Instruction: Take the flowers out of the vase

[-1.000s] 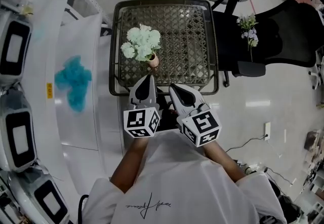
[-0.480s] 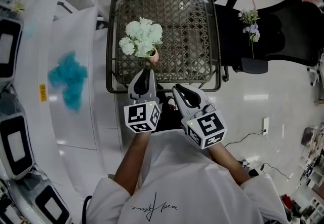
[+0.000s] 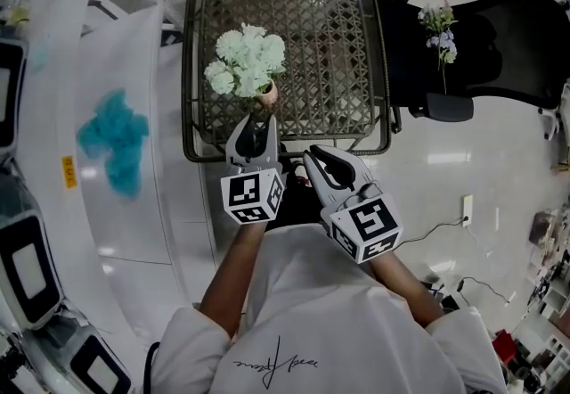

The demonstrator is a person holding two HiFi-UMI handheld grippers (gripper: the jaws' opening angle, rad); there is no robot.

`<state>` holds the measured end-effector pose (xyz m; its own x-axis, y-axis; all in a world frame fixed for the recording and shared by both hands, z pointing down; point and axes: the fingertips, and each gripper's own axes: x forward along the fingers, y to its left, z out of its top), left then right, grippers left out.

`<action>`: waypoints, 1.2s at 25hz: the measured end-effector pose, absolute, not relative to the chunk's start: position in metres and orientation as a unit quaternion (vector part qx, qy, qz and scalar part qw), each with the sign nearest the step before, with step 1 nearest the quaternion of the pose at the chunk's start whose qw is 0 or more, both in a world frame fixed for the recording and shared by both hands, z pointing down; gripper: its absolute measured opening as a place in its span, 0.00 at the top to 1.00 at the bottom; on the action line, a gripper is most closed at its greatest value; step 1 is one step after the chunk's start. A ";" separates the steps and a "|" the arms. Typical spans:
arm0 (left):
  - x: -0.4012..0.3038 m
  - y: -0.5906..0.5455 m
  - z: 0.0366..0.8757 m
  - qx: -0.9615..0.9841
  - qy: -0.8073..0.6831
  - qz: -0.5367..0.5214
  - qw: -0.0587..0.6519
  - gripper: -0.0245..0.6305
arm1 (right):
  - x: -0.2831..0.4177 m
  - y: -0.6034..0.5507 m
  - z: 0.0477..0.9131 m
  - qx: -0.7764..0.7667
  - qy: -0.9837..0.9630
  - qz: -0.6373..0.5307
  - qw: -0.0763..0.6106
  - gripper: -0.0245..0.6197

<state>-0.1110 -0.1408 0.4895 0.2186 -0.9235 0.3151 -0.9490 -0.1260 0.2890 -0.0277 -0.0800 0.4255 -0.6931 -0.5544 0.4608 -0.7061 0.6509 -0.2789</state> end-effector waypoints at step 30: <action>-0.125 -0.179 0.545 0.749 -0.615 0.051 0.242 0.60 | -0.031 -0.077 0.444 0.350 -0.883 0.243 0.195 0.90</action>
